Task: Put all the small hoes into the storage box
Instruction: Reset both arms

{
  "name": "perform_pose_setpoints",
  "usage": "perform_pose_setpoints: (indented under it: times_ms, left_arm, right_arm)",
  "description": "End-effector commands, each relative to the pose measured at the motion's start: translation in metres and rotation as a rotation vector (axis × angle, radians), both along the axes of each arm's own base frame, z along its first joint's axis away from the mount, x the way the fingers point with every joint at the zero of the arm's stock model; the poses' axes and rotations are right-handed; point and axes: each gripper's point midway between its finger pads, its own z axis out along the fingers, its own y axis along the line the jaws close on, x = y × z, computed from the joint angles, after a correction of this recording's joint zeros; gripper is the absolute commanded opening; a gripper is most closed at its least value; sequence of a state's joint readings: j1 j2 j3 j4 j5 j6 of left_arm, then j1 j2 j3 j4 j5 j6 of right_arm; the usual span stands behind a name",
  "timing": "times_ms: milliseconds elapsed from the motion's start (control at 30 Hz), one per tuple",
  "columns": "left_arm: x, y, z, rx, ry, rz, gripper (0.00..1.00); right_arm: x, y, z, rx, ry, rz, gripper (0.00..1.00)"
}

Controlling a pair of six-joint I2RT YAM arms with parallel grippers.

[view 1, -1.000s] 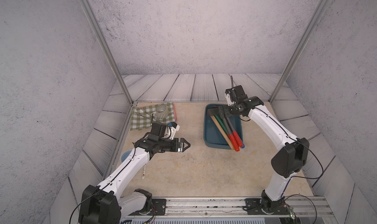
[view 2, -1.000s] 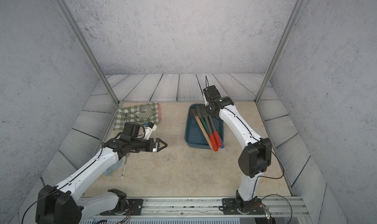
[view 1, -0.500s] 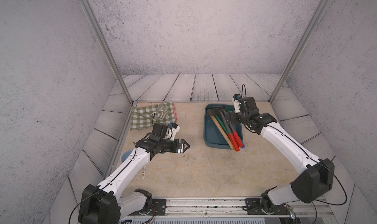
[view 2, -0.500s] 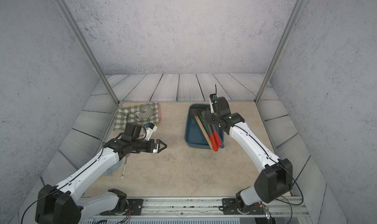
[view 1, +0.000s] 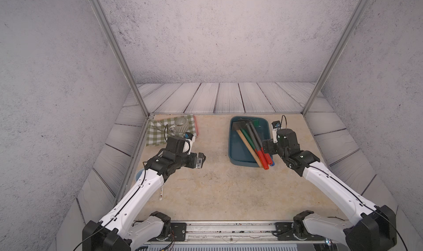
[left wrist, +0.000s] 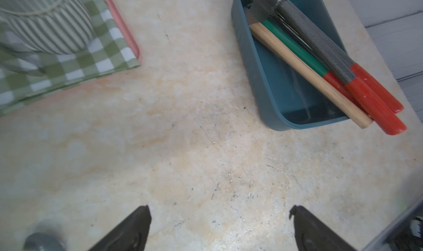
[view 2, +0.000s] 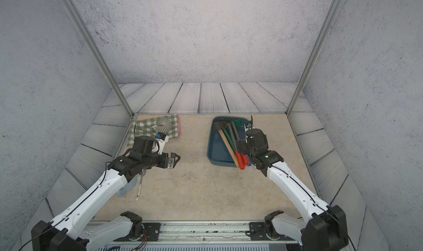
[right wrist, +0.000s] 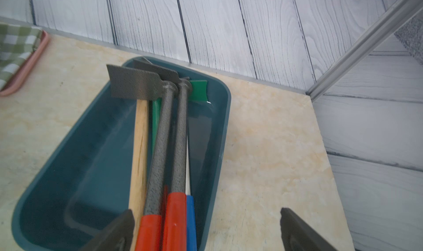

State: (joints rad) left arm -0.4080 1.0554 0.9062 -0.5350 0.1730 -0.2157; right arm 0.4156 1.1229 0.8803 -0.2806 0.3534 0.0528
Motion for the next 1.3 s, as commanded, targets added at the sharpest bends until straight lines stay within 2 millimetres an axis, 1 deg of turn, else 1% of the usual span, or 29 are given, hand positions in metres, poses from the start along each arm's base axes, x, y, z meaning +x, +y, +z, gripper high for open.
perform_pose_setpoints:
  times_ms: [0,67,133,200,233,267,400,467,533,567,633,700,733,800,900,967,1000,1067,1100,1167,1267]
  left_arm:
    - [0.013,0.029,0.015,0.121,-0.118,0.107,0.99]
    - [0.018,0.038,0.016,0.169,-0.177,0.131,0.99]
    - [0.026,0.052,0.016,0.229,-0.235,0.185,0.99]
    - [0.033,0.063,0.013,0.27,-0.275,0.23,0.99]
    - [0.037,0.066,0.012,0.283,-0.296,0.241,0.99]
    - [0.04,0.069,0.01,0.289,-0.31,0.259,0.99]
    - [0.054,0.085,-0.007,0.355,-0.334,0.305,0.99]
    - [0.062,0.102,-0.017,0.392,-0.351,0.368,0.99]
    - [0.07,0.122,-0.032,0.396,-0.35,0.428,0.99]
    - [0.074,0.131,-0.036,0.384,-0.355,0.46,0.99]
    - [0.08,0.146,-0.046,0.362,-0.353,0.507,0.99]
    - [0.083,0.157,-0.057,0.351,-0.354,0.546,0.99]
    - [0.086,0.161,-0.06,0.356,-0.369,0.555,0.99]
    - [0.089,0.163,-0.062,0.364,-0.413,0.565,0.99]
    - [0.094,0.164,-0.064,0.374,-0.461,0.56,0.99]
    - [0.094,0.174,-0.065,0.365,-0.473,0.617,0.99]
    - [0.094,0.176,-0.065,0.36,-0.483,0.625,0.99]
    - [0.097,0.173,-0.064,0.362,-0.505,0.599,0.99]
    - [0.099,0.174,-0.064,0.358,-0.503,0.602,0.99]
    - [0.099,0.174,-0.065,0.354,-0.485,0.594,0.99]
    - [0.098,0.17,-0.065,0.334,-0.5,0.567,1.0]
  right_arm:
    - [-0.009,-0.022,0.009,-0.038,-0.107,-0.071,0.99]
    - [-0.014,-0.034,0.009,-0.047,-0.152,-0.118,0.99]
    - [-0.018,-0.045,0.007,-0.067,-0.196,-0.167,0.99]
    - [-0.02,-0.052,0.001,-0.092,-0.219,-0.191,0.99]
    - [-0.021,-0.057,-0.005,-0.105,-0.228,-0.21,0.99]
    - [-0.022,-0.059,-0.008,-0.11,-0.244,-0.224,0.99]
    - [-0.021,-0.064,-0.027,-0.139,-0.255,-0.232,0.99]
    - [-0.019,-0.067,-0.036,-0.154,-0.254,-0.254,0.99]
    - [-0.018,-0.074,-0.04,-0.169,-0.282,-0.293,0.99]
    - [-0.018,-0.077,-0.041,-0.171,-0.302,-0.306,0.99]
    - [-0.017,-0.082,-0.047,-0.164,-0.32,-0.323,0.99]
    - [-0.015,-0.088,-0.052,-0.145,-0.338,-0.344,0.99]
    - [-0.013,-0.088,-0.055,-0.125,-0.35,-0.336,0.99]
    - [-0.01,-0.085,-0.058,-0.101,-0.378,-0.312,0.99]
    - [-0.006,-0.09,-0.06,-0.095,-0.413,-0.308,0.99]
    - [-0.002,-0.095,-0.066,-0.088,-0.41,-0.307,0.99]
    - [-0.002,-0.101,-0.07,-0.079,-0.409,-0.33,0.99]
    - [-0.003,-0.109,-0.079,-0.037,-0.395,-0.357,0.99]
    - [-0.001,-0.111,-0.079,-0.026,-0.402,-0.362,0.99]
    - [0.0,-0.11,-0.081,-0.007,-0.376,-0.347,0.99]
    - [0.006,-0.105,-0.082,0.047,-0.393,-0.303,0.99]
